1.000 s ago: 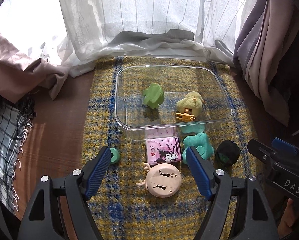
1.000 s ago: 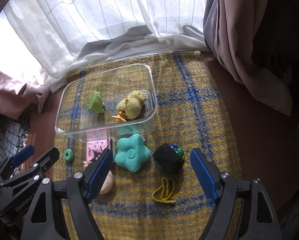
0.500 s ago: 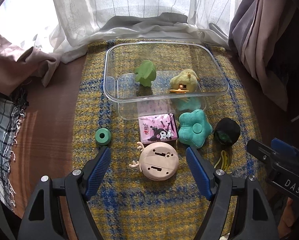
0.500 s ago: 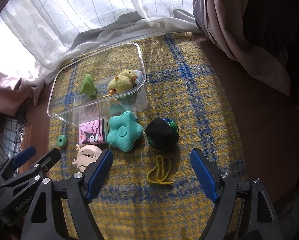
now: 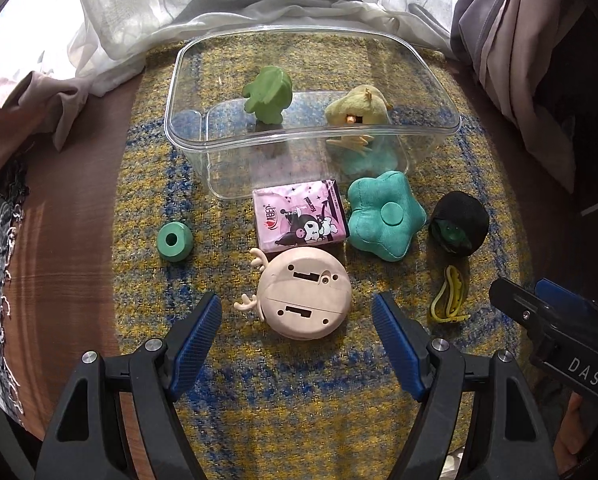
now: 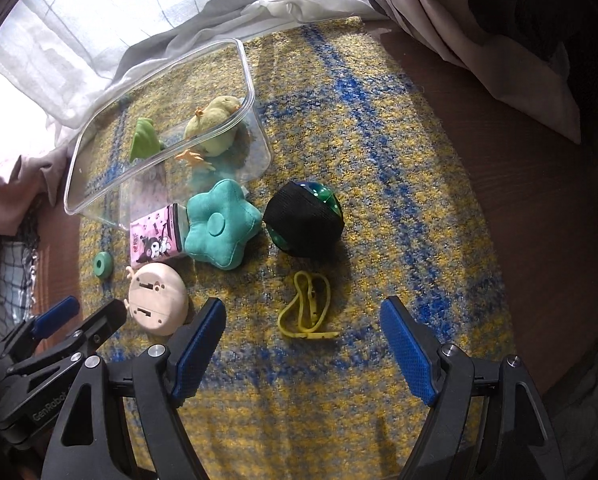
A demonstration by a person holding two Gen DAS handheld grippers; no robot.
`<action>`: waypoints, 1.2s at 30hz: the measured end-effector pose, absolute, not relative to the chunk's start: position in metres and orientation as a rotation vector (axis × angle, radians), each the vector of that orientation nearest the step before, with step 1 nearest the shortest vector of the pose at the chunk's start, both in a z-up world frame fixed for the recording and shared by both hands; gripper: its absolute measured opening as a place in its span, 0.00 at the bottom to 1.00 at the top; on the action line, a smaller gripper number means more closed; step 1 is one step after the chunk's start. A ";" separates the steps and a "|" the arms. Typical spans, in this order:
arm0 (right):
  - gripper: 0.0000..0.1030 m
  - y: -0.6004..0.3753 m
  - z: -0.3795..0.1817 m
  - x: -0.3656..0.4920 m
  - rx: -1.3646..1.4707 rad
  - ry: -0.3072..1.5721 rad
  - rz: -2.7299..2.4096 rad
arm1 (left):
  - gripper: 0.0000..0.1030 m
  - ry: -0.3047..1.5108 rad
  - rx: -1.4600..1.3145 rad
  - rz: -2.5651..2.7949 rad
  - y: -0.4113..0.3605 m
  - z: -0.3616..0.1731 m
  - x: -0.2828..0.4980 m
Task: Organize objects
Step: 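Grasp the pink round toy with the left tool while the right tool approaches the yellow strap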
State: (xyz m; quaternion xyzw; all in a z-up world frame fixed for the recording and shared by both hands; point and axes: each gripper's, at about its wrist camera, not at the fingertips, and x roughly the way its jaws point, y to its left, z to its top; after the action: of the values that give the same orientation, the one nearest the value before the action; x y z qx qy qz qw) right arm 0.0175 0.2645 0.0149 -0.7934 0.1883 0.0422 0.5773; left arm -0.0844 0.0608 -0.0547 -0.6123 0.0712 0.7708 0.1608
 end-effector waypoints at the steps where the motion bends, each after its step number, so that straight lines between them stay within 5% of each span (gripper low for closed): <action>1: 0.77 0.264 0.015 0.020 -1.850 0.447 0.089 | 0.75 0.210 -1.756 2.192 0.062 -0.057 -0.085; 36: 0.74 0.240 0.008 0.080 -1.683 0.651 -0.289 | 0.75 0.342 -1.903 2.000 0.083 -0.124 -0.106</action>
State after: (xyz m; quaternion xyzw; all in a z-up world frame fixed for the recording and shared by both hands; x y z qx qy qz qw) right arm 0.0805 0.2402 0.0077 -0.7292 0.2819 -0.1253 0.6108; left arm -0.1056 0.0826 -0.1241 -0.6731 0.1210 0.7073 0.1790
